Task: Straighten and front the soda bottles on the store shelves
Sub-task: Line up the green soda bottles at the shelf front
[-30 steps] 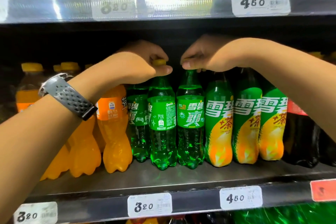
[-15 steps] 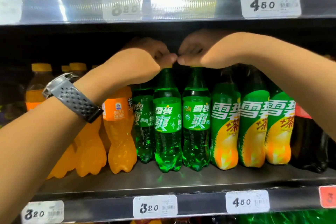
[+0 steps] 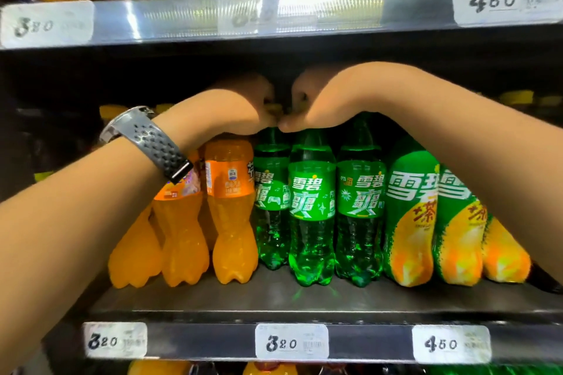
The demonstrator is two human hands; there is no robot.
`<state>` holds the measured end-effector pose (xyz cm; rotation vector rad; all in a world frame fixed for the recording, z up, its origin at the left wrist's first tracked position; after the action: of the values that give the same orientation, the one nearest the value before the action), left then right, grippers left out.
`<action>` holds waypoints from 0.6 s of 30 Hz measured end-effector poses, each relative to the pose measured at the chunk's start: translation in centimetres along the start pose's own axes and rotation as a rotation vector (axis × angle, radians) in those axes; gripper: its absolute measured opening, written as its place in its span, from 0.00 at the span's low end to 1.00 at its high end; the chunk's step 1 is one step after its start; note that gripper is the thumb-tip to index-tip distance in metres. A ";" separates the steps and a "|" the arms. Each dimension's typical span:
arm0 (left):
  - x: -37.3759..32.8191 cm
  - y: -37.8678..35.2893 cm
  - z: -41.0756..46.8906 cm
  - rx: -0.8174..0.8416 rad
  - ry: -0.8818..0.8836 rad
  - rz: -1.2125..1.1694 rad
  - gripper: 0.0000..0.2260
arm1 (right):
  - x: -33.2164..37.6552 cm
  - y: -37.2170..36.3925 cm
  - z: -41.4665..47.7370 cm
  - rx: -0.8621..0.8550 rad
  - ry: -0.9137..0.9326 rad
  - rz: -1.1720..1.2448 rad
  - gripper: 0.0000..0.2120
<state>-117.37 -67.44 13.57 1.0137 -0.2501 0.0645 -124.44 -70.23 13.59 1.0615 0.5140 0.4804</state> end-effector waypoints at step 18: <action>1.0 0.5 -1.6 0.021 -0.023 -0.182 0.14 | -1.1 -0.5 -1.3 0.066 -0.016 0.095 0.18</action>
<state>-116.22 -65.89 13.37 1.0547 -0.1779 -0.1099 -125.98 -70.22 12.78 1.1561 0.4698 0.5412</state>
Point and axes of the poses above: each hand's wrist, its own z-axis towards the middle knuckle, its own y-axis out of the back of the hand, x = y × z, the point moved 10 cm from there along z, towards the middle knuckle, and after that the axes turned 10 degrees about -y, right-handed, at the moved point
